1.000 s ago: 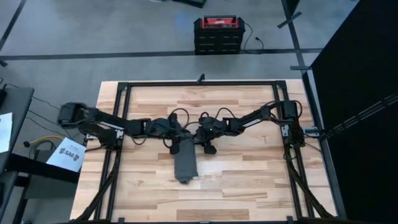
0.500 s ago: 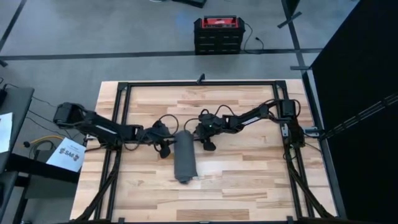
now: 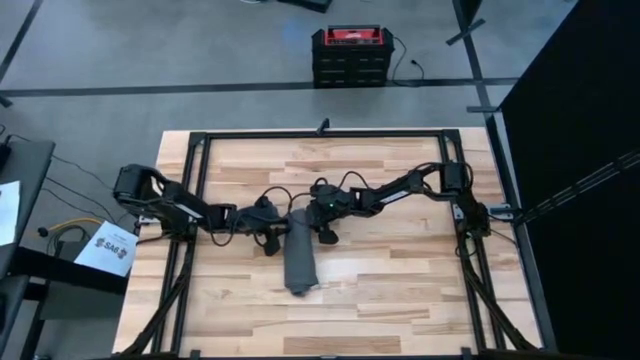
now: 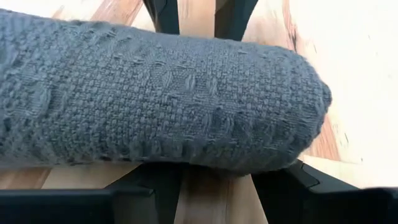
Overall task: Roll towel
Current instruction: Roll the gray towel, then return to Home Position
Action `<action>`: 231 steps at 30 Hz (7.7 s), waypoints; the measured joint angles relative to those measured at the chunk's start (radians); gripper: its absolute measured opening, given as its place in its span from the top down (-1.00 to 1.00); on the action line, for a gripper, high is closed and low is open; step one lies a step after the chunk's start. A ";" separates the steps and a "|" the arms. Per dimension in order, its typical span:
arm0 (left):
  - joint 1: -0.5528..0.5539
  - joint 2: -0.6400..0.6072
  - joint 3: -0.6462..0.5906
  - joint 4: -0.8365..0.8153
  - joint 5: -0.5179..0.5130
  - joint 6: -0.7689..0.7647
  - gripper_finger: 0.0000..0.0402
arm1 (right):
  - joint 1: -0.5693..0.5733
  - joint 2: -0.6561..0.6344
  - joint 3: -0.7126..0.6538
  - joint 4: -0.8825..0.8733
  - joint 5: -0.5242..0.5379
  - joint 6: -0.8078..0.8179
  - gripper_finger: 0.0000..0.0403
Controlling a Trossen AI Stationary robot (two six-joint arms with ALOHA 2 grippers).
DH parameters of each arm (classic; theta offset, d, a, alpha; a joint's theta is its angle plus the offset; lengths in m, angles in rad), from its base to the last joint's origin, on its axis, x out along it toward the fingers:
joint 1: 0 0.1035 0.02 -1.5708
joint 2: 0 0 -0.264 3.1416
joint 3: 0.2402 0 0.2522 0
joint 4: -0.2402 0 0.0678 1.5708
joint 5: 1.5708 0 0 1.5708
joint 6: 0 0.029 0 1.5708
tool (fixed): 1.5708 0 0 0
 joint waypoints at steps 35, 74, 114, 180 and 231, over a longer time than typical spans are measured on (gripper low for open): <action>0.008 -0.020 0.001 -0.010 -0.007 0.055 0.41 | -0.035 -0.087 0.000 -0.205 0.232 -0.139 0.18; -0.033 -0.546 0.000 -0.333 -0.152 0.151 0.41 | -0.033 -0.474 -0.209 -0.108 0.082 0.005 0.37; -0.447 0.236 0.462 -0.109 -0.381 0.195 0.41 | -0.090 0.013 -0.054 0.314 -0.252 0.056 1.00; 0.152 -0.773 -0.248 0.027 0.074 0.281 0.41 | -0.047 -1.558 -1.070 0.089 0.056 0.259 1.00; 0.173 -1.446 -0.273 -0.596 -0.068 0.473 0.41 | -0.044 -1.550 -1.108 -0.108 0.106 0.265 1.00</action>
